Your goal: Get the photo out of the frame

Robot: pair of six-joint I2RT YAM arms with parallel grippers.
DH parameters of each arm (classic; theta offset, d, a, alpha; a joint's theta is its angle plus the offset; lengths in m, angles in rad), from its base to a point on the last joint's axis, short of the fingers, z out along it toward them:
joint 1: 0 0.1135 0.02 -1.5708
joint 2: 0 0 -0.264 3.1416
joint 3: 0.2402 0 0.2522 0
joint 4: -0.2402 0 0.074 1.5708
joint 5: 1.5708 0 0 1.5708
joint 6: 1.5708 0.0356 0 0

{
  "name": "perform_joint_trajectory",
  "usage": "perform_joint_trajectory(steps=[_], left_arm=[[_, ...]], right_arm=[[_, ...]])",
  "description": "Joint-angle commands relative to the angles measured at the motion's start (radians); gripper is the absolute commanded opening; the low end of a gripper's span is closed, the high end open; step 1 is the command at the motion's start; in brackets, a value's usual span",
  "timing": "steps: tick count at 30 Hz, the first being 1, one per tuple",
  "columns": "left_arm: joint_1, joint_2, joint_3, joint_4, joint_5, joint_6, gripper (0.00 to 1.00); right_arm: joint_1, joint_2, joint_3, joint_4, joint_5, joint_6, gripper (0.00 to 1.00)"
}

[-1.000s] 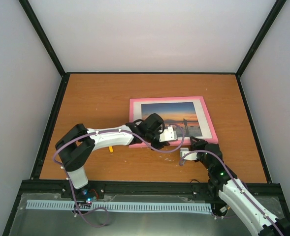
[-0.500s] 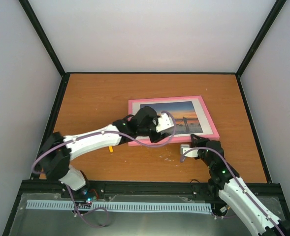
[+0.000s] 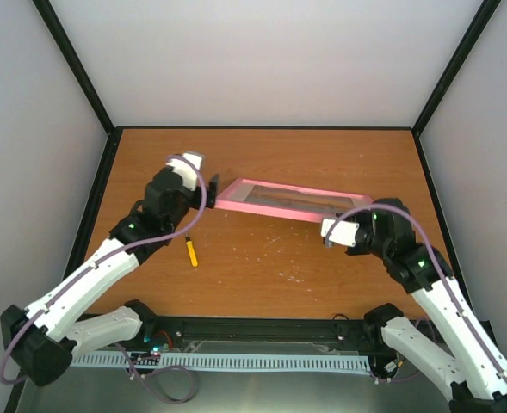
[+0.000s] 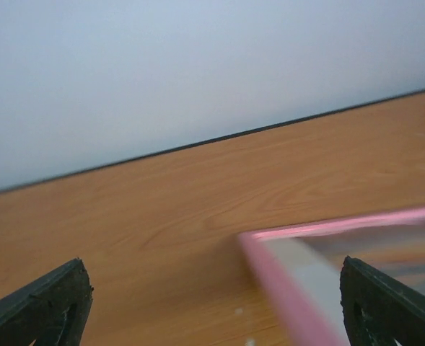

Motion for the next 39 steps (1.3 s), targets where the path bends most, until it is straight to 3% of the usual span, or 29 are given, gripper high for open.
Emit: perform_joint_trajectory(steps=[1,8,14,28,39], left_arm=[[0.151,-0.111,-0.077,-0.038,-0.088,-0.163,0.93],[0.247,-0.265,-0.29,0.111,-0.125,-0.239,0.97],[0.261,-0.246,-0.281,0.096,-0.139,-0.209,0.97],[0.261,-0.292,-0.318,0.134,-0.08,-0.219,0.97],[0.261,-0.3,-0.323,0.138,-0.065,-0.215,0.97]], right_arm=[[0.005,0.124,0.208,-0.172,-0.069,0.238,0.05],[0.005,0.348,0.533,-0.343,-0.1,0.387,0.03],[0.004,0.516,0.76,-0.423,-0.113,0.566,0.03],[-0.04,0.672,1.014,-0.386,-0.241,0.825,0.03],[-0.264,0.836,1.037,-0.37,-0.519,1.04,0.03]])
